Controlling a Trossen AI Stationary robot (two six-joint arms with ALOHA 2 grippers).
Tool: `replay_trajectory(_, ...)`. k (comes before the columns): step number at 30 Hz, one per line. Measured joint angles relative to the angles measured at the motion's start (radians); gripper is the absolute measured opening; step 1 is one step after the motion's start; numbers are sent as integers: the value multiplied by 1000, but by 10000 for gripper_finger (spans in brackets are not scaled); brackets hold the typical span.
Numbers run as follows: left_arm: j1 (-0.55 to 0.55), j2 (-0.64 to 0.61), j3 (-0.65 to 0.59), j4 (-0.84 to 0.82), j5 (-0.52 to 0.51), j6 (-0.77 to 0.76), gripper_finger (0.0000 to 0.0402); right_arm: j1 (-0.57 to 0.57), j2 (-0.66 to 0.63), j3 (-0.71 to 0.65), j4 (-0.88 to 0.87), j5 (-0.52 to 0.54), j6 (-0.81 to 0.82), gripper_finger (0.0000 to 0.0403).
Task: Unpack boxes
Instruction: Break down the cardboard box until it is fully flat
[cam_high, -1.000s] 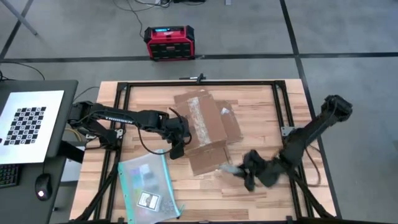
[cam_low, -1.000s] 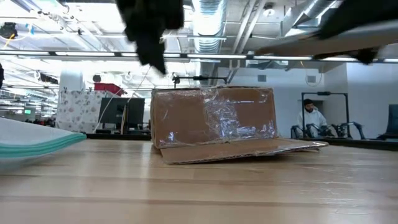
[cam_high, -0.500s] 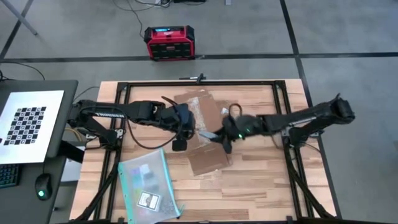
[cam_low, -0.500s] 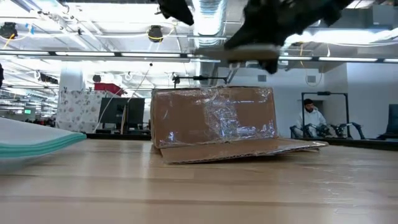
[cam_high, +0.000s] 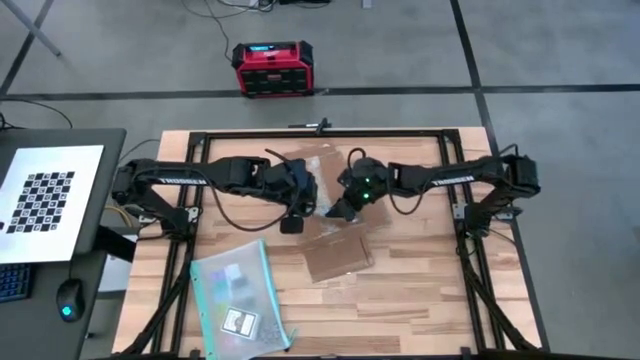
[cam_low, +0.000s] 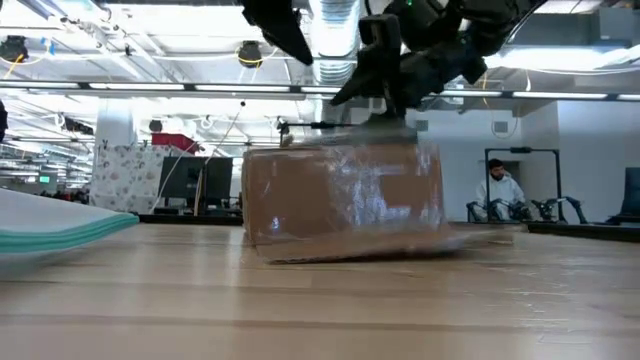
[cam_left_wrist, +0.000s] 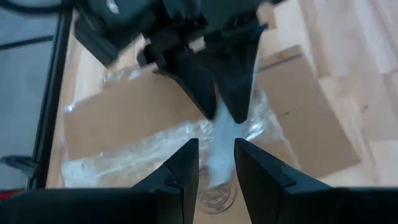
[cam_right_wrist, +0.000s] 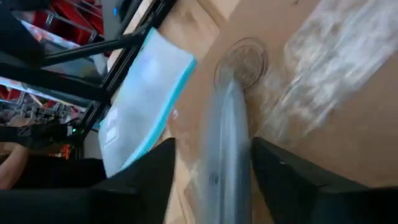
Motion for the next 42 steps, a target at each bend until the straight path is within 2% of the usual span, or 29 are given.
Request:
replay_trajectory(3,6,26,0,8,-3,9,92,-17,-15,12,6,-3,-34,248)
replay_trajectory(7,9,71,0,4,1,21,100,-47,-74,12,-14,-6,-100,270)
replay_trajectory(11,8,122,0,-13,16,18,103,-70,-160,12,-108,-4,-205,273)
replay_trajectory(15,7,176,-1,23,71,-5,103,-74,-254,12,-229,59,-297,274)
replay_trajectory(23,6,256,-1,75,119,-197,103,-58,-384,12,-405,215,-352,275)
replay_trajectory(31,2,310,2,77,115,-332,103,-24,-396,11,-441,272,-383,276)
replay_trajectory(42,8,325,1,163,155,-374,103,-21,-396,10,-505,313,-398,276)
